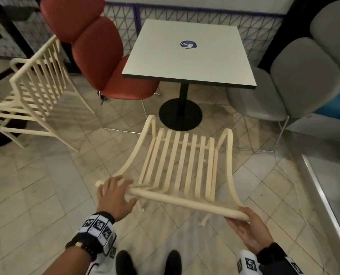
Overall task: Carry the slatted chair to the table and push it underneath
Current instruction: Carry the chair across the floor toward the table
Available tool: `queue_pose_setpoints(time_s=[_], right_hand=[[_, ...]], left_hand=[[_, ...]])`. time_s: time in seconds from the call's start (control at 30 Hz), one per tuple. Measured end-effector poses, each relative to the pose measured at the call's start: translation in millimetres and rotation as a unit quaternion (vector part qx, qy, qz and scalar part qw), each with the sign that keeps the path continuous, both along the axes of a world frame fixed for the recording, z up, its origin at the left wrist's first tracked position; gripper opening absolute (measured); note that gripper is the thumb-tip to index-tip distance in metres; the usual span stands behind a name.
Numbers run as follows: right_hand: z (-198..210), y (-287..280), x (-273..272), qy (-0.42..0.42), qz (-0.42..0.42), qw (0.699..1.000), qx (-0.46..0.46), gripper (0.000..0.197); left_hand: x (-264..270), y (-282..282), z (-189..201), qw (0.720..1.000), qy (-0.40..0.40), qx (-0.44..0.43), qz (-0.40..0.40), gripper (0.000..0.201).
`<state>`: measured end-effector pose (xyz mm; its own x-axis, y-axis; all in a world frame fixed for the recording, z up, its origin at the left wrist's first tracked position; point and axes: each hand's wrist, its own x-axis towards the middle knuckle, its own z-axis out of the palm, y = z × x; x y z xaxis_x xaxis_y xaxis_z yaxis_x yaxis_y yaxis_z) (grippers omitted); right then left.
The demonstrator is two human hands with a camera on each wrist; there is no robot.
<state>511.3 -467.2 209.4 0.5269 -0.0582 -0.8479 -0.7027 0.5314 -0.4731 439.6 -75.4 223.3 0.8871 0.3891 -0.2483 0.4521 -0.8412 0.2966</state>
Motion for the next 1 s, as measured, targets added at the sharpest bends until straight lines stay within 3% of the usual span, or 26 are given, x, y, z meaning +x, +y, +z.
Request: queue_pose_setpoints(time_s=[0.07, 0.17, 0.23, 0.3, 0.33, 0.37, 0.43, 0.53, 0.63, 0.7, 0.87, 1.0], right_hand=[[7, -8, 2, 0.003, 0.032, 0.999, -0.030, 0.034], [13, -12, 11, 0.027, 0.057, 0.997, -0.032, 0.027], [12, -9, 21, 0.050, 0.093, 0.993, -0.053, 0.032], [11, -8, 30, 0.075, 0.138, 0.983, -0.093, 0.034], [12, -9, 35, 0.089, 0.161, 0.976, -0.112, 0.033], [11, -9, 38, 0.102, 0.187, 0.968, -0.133, 0.030], [9, -9, 45, 0.122, 0.237, 0.948, -0.173, 0.023], [1, -8, 50, 0.123, 0.305, 0.912, -0.247, 0.022], [-3, -7, 54, 0.123, 0.335, 0.891, -0.282, 0.019], [-3, -6, 64, 0.119, 0.326, 0.894, -0.284, 0.019], [8, 2, 119, 0.086, 0.296, 0.907, -0.288, 0.015], [12, 13, 169, 0.077, 0.293, 0.906, -0.296, 0.016]], left_hand=[[-16, 19, 1, 0.989, -0.033, -0.042, 0.140, 0.067], [-15, 32, -3, 0.936, -0.081, -0.145, 0.311, 0.072], [3, 36, -2, 0.867, -0.089, -0.286, 0.399, 0.054], [16, 38, -3, 0.757, -0.108, -0.433, 0.477, 0.035], [22, 43, -6, 0.726, -0.117, -0.456, 0.500, 0.033], [26, 46, -10, 0.721, -0.114, -0.452, 0.513, 0.037], [34, 54, -14, 0.738, -0.074, -0.418, 0.524, 0.040], [49, 70, -13, 0.770, 0.019, -0.382, 0.510, 0.025], [63, 81, -11, 0.843, 0.107, -0.302, 0.432, 0.021], [72, 81, -8, 0.871, 0.125, -0.266, 0.394, 0.025], [132, 92, 9, 0.897, 0.115, -0.244, 0.350, 0.025], [183, 106, 15, 0.900, 0.121, -0.243, 0.341, 0.028]])
